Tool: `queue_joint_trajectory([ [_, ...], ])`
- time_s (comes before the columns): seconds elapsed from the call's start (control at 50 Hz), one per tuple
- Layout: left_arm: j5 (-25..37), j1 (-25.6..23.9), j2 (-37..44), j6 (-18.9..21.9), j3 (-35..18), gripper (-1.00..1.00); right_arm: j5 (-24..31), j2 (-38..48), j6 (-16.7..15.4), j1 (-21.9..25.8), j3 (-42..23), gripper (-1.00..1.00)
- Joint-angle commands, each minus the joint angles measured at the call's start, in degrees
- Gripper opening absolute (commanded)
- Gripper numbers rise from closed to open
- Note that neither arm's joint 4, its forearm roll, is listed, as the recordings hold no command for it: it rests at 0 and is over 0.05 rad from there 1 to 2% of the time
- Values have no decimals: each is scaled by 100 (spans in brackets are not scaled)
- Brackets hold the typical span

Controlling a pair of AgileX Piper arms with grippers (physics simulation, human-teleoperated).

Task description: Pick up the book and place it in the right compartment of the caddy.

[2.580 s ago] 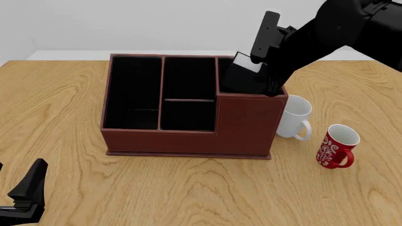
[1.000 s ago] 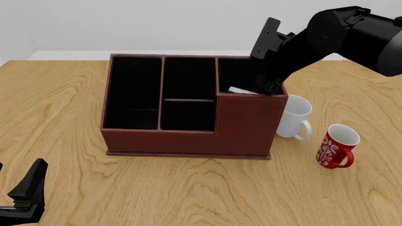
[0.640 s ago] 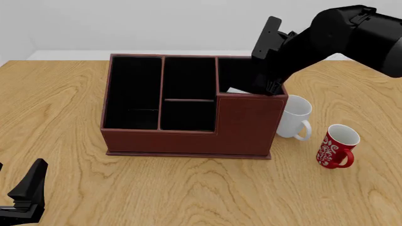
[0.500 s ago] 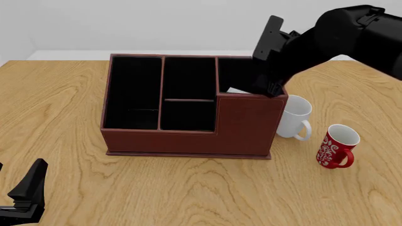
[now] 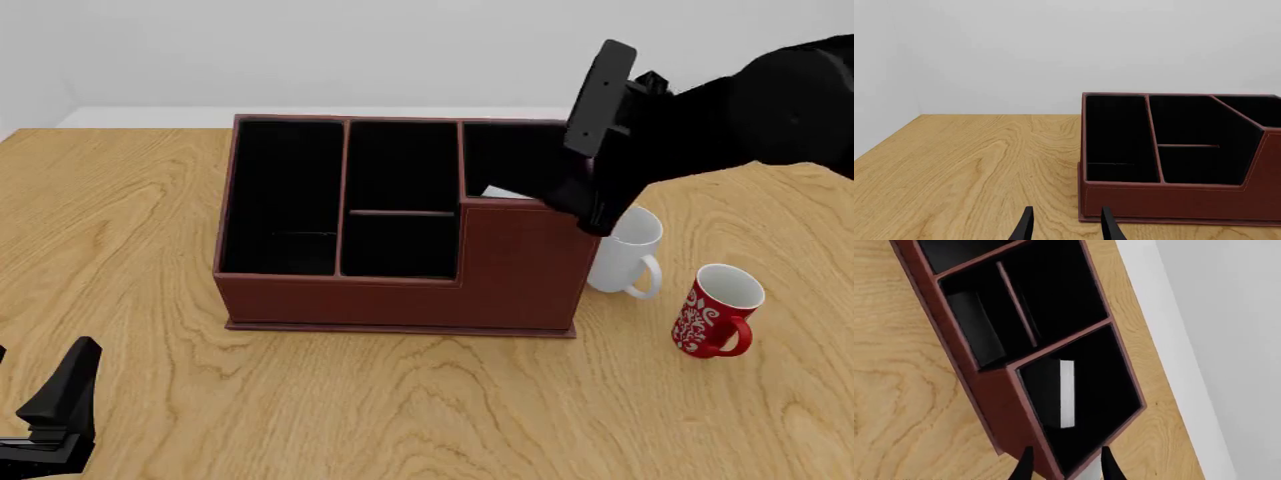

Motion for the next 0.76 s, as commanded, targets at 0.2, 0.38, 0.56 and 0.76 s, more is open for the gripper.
queue_joint_trajectory([
  [0.2, 0, 0, 0, 0, 0, 100, -942, -1174, 48, 224, 1366, 100],
  [0.38, 0, 0, 0, 0, 0, 100, -1604, -1882, 172, 262, 2277, 100],
  [0.56, 0, 0, 0, 0, 0, 100, -2152, -2548, 345, 215, 2784, 100],
  [0.76, 0, 0, 0, 0, 0, 100, -2964, -3180, 436, 140, 3783, 100],
])
